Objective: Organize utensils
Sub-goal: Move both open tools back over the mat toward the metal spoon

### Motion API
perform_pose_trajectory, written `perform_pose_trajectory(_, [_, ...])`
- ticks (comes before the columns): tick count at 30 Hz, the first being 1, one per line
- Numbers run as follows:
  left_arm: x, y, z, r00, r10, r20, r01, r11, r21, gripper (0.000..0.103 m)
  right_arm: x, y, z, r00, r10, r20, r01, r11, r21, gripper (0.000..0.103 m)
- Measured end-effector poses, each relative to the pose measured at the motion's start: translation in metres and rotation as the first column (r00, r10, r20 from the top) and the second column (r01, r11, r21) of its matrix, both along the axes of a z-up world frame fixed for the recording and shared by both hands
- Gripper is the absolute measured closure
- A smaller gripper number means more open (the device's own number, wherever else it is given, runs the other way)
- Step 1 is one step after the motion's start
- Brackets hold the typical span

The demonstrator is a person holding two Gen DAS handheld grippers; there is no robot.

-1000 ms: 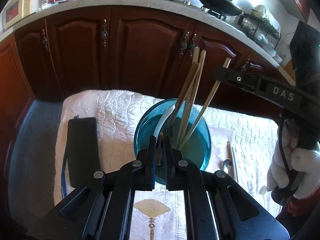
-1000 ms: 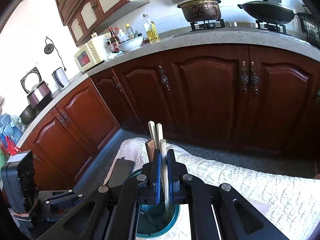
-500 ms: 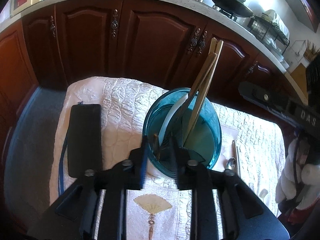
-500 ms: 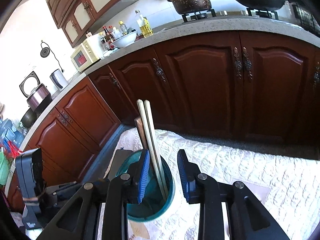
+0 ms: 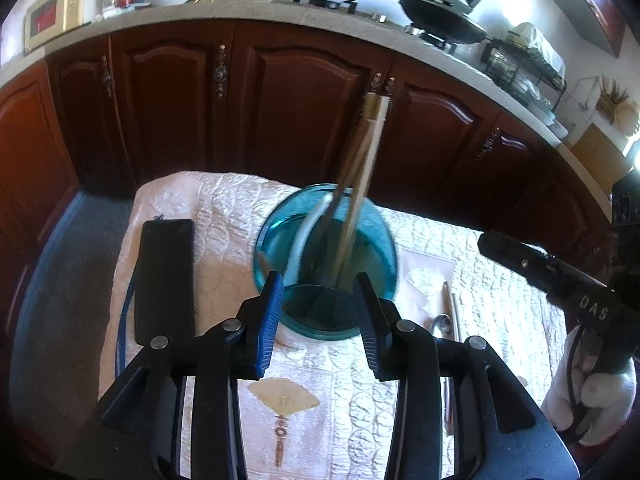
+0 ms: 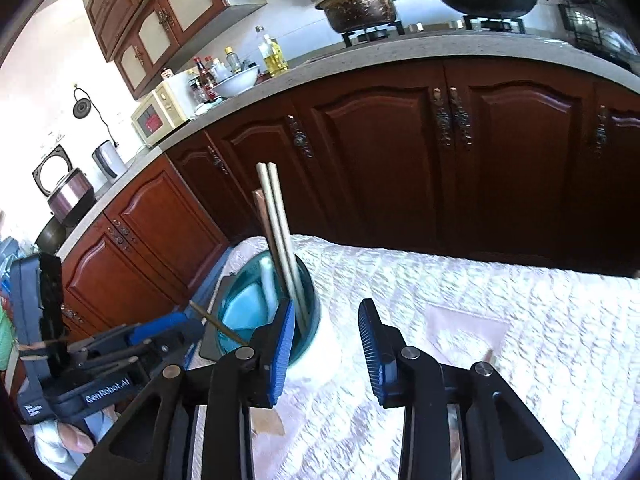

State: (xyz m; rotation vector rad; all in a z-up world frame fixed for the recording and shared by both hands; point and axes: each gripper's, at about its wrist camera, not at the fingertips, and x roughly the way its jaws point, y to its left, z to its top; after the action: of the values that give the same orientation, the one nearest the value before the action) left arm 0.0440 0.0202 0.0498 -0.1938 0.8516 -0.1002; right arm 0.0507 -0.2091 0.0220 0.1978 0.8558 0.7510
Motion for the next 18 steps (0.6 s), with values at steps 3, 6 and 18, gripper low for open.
perform_pose_trajectory(3, [-0.004, -0.015, 0.003, 1.000, -0.021, 0.008, 0.021, 1.000, 0.003, 0.068, -0.008, -0.012, -0.002, 1.000, -0.026, -0.006, 0.026, 1.000, -0.011, 0.071])
perform_pose_trajectory(6, [-0.007, -0.029, 0.005, 0.999, -0.041, 0.012, 0.041, 0.999, -0.001, 0.068, -0.016, -0.022, -0.002, 0.999, -0.048, 0.006, 0.048, 0.998, -0.027, 0.071])
perform_pose_trajectory(18, [-0.015, -0.075, -0.009, 0.994, -0.106, -0.022, 0.106, 0.994, -0.012, 0.062, -0.038, -0.057, -0.010, 0.992, -0.120, 0.035, 0.123, 0.986, -0.109, 0.067])
